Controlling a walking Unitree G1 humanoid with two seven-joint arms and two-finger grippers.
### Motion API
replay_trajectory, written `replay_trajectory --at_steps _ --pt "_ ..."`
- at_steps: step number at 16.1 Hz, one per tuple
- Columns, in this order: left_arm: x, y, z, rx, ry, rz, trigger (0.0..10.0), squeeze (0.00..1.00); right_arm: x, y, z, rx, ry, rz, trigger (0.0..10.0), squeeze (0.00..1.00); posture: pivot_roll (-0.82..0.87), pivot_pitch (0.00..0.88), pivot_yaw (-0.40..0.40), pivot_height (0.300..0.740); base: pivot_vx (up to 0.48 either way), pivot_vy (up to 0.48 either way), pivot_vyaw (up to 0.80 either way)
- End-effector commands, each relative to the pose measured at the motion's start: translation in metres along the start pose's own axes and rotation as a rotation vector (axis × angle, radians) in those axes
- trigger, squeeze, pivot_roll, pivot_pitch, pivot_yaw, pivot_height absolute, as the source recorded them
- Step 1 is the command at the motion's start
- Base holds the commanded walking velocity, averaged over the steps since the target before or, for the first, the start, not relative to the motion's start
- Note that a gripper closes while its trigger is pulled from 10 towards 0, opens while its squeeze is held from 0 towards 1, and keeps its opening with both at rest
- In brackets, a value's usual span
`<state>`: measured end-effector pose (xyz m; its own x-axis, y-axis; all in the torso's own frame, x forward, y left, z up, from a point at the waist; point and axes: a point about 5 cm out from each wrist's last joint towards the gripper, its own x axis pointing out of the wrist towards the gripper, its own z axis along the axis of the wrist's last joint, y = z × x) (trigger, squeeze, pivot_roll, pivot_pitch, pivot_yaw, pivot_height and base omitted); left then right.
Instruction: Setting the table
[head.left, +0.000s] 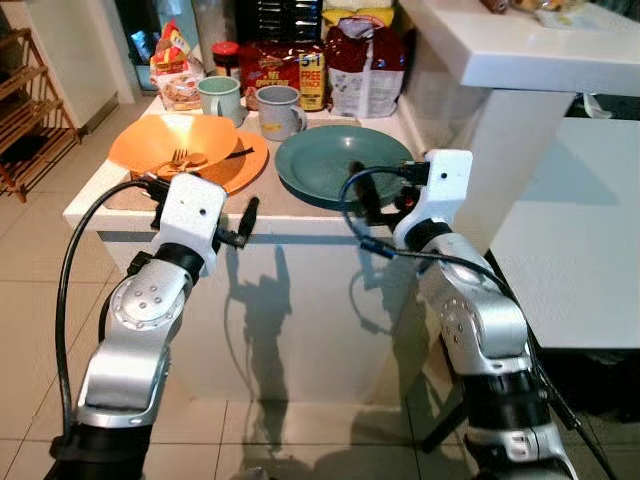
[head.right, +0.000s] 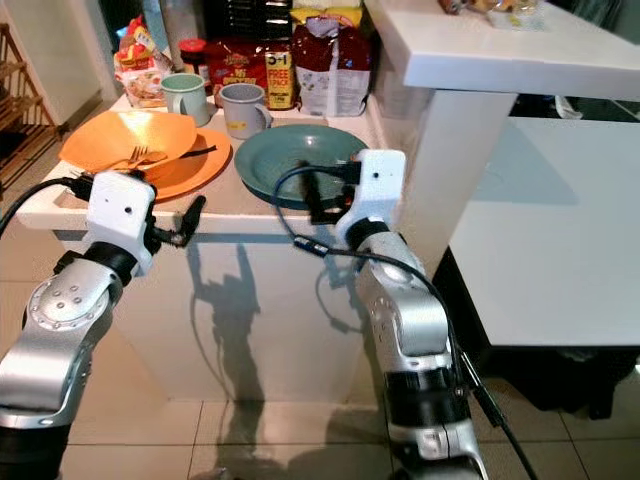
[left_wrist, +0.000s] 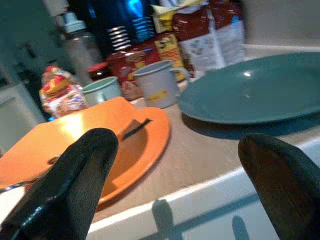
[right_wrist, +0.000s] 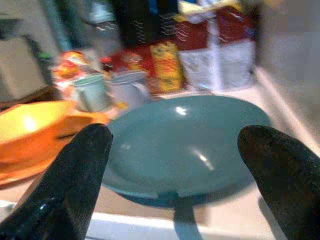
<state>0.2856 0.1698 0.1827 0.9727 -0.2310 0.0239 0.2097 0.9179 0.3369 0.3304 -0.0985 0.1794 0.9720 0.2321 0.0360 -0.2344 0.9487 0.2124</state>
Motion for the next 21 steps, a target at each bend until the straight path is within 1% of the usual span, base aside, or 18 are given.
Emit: replay_trajectory --at_steps 1,2,3,4,5,6,7,8,9,14,15,18,19,21 --pt "-0.004 -0.007 0.005 -0.001 -0.028 -0.084 10.0 0.0 0.006 -0.009 0.0 0.025 0.025 -0.094 10.0 1.0 0.06 0.0 -0.01 0.74 0.0 0.0 0.0" --pt "-0.004 -0.008 0.005 -0.002 -0.029 -0.097 10.0 0.0 0.008 -0.011 0.0 0.033 0.031 -0.111 10.0 1.0 0.06 0.0 -0.01 0.74 0.0 0.0 0.0" --pt "-0.006 -0.009 0.006 -0.003 -0.032 -0.114 10.0 0.0 0.012 -0.015 0.0 0.073 0.048 -0.151 10.0 1.0 0.06 0.0 -0.01 0.74 0.0 0.0 0.0" --pt "-0.006 -0.009 0.006 -0.003 -0.034 -0.117 10.0 0.0 0.014 -0.016 0.0 0.103 0.06 -0.162 10.0 1.0 0.06 0.0 -0.01 0.74 0.0 0.0 0.0" --pt "-0.006 -0.009 0.006 -0.003 -0.034 -0.117 10.0 0.0 0.014 -0.016 0.0 0.103 0.06 -0.162 10.0 1.0 0.06 0.0 -0.01 0.74 0.0 0.0 0.0" --pt "-0.006 -0.009 0.006 -0.004 -0.034 -0.119 10.0 0.0 0.016 -0.017 -0.001 0.133 0.074 -0.174 10.0 1.0 0.06 0.0 -0.011 0.74 0.0 0.0 0.0" --pt "-0.006 -0.009 0.006 -0.004 -0.036 -0.123 10.0 0.0 0.021 -0.017 -0.005 0.172 0.125 -0.174 10.0 0.0 0.06 0.0 -0.012 0.74 0.0 0.0 0.0" --pt "-0.006 -0.009 0.006 -0.005 -0.037 -0.127 10.0 0.0 0.024 -0.017 -0.01 0.213 0.174 -0.177 10.0 0.0 0.06 0.0 -0.014 0.74 0.0 0.0 0.0" --pt "-0.006 -0.009 0.007 -0.003 -0.038 -0.132 10.0 0.0 0.031 -0.019 -0.017 0.269 0.246 -0.191 10.0 0.0 0.06 0.0 -0.018 0.74 0.0 0.0 0.0" --pt "-0.008 -0.009 0.007 -0.001 -0.038 -0.134 10.0 0.0 0.043 -0.026 -0.022 0.332 0.313 -0.253 10.0 0.0 0.07 0.0 -0.022 0.74 0.0 0.0 0.0" --pt "-0.008 -0.009 0.007 0.0 -0.04 -0.134 10.0 0.0 0.047 -0.026 -0.021 0.36 0.324 -0.258 10.0 0.0 0.07 0.0 -0.02 0.74 0.0 0.0 0.0" --pt "-0.008 -0.01 0.009 0.002 -0.045 -0.15 10.0 0.0 0.054 -0.022 -0.018 0.426 0.338 -0.219 10.0 0.0 0.07 0.0 -0.019 0.74 0.0 0.0 0.0" --pt "-0.009 -0.011 0.011 0.002 -0.053 -0.166 10.0 0.0 0.06 -0.019 -0.015 0.462 0.342 -0.197 10.0 0.0 0.07 0.0 -0.022 0.74 0.0 0.0 0.0" --pt "-0.01 -0.011 0.012 0.002 -0.057 -0.17 10.0 0.0 0.064 -0.017 -0.012 0.477 0.339 -0.189 10.0 0.0 0.08 0.0 -0.03 0.74 0.0 0.0 0.0"
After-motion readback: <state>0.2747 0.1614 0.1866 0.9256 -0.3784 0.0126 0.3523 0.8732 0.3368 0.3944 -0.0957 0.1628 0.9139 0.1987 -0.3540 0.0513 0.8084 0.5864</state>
